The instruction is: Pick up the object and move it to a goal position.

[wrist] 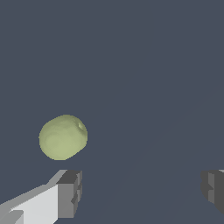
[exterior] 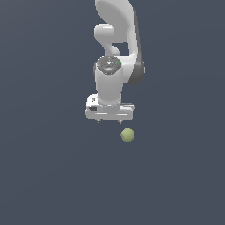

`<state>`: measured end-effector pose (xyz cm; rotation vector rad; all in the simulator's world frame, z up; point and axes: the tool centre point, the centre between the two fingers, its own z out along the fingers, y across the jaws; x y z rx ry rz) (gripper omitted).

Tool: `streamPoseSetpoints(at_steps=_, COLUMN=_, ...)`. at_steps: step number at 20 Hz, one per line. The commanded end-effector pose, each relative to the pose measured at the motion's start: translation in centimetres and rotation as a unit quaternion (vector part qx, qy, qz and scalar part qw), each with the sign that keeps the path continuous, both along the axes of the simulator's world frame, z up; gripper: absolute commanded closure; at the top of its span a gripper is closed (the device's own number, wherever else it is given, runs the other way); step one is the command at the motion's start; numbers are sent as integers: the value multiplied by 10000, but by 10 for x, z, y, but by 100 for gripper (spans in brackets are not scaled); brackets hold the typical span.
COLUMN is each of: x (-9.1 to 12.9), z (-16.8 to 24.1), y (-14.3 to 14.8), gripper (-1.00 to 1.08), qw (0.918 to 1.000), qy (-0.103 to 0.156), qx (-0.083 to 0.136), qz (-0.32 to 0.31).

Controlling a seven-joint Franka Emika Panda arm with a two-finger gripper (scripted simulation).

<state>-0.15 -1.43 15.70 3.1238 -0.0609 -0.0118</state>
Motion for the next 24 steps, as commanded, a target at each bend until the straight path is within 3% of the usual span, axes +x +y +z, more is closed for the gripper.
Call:
streamPoseSetpoints(at_steps=1, x=0, z=0, y=0, gripper=-92, qw=10000, qy=0, qx=0, qz=0)
streamPoseSetpoints(at_steps=10, x=-18, z=-25, y=-18, gripper=-92, qw=9992, qy=331, qx=39, qz=-209)
streamPoseSetpoints(at_steps=17, x=-15, z=-26, y=-11, gripper=-92, qw=9995, qy=300, qx=36, qz=-38)
streamPoseSetpoints(at_steps=24, x=-8, z=-36, y=15, gripper=-92, qw=9974, qy=233, qx=36, qz=678)
